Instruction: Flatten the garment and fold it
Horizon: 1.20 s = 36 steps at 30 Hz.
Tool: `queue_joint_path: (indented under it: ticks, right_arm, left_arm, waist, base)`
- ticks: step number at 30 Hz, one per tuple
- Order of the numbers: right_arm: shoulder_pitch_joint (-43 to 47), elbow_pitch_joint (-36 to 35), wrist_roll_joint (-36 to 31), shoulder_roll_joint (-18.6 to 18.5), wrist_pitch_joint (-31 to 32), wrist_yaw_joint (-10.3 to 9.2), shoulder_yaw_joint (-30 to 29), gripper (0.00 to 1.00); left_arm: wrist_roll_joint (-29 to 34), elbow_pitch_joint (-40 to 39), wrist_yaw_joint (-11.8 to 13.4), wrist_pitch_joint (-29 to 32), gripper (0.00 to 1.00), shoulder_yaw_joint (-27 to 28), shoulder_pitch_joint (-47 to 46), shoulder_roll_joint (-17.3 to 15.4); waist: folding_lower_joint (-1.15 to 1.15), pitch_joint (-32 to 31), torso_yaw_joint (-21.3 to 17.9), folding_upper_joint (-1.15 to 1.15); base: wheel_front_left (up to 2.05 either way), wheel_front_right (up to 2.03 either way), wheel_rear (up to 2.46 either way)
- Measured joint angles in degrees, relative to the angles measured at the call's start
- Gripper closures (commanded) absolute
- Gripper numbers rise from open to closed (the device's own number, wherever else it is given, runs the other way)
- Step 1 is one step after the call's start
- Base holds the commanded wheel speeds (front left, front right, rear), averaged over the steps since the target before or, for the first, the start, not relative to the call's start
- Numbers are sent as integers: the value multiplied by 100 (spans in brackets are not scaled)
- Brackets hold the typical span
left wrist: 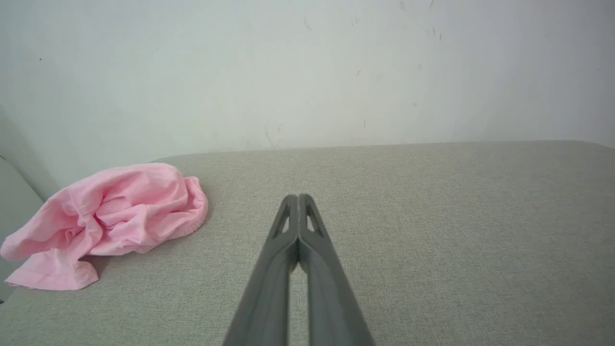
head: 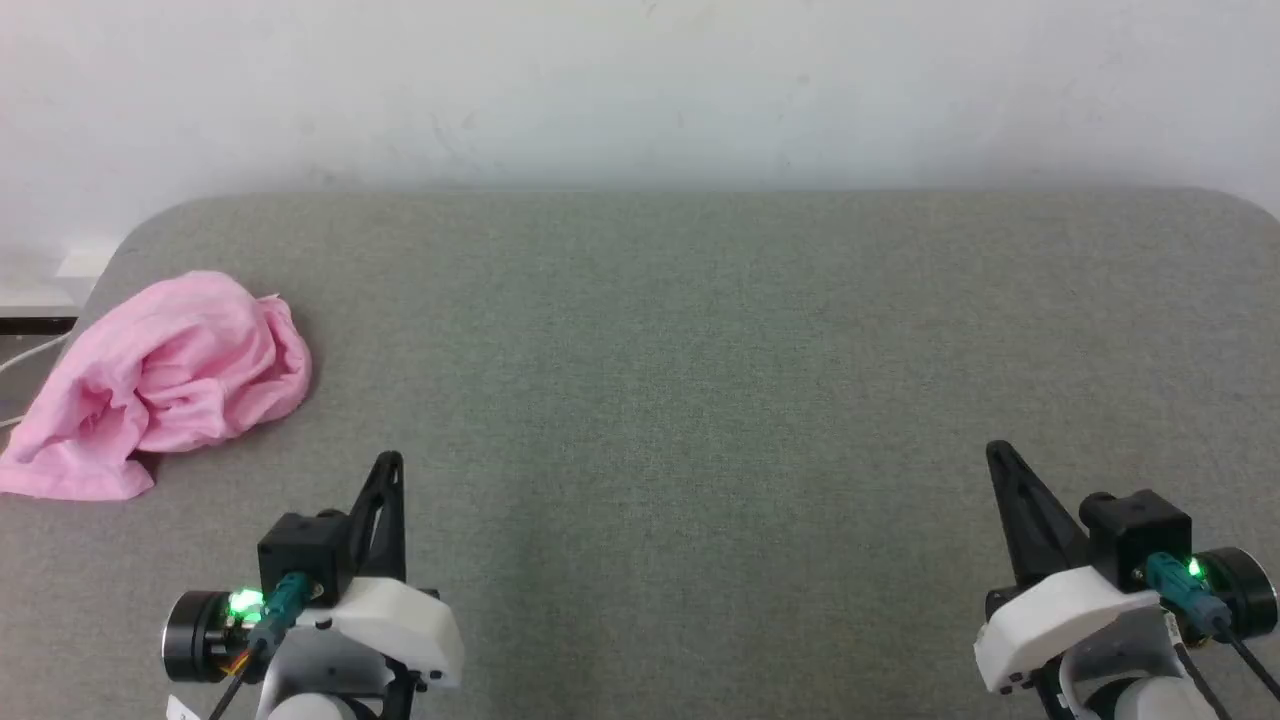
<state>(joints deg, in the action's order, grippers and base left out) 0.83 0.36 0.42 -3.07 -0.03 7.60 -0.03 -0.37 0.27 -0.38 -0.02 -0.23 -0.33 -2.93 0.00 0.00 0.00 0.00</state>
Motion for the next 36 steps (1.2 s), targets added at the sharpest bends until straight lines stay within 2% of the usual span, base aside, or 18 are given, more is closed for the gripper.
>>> queue_joint_path:
  ticks: [22,23,36]
  right_arm:
    - [0,0,0,0,0,0,0,100]
    - [0,0,0,0,0,0,0,0]
    - [7,41,4,-3,-37,1,-21,0]
  left_arm:
    - [0,0,0,0,100,0,0,0]
    - [0,0,0,1,0,0,0,0]
    - [-4,92,21,-60,0,-76,-6,0]
  waist:
    - [0,0,0,0]
    - [0,0,0,0]
    - [0,0,33,0]
  base:
    - [0,0,0]
    - [0,0,0]
    - [0,0,0]
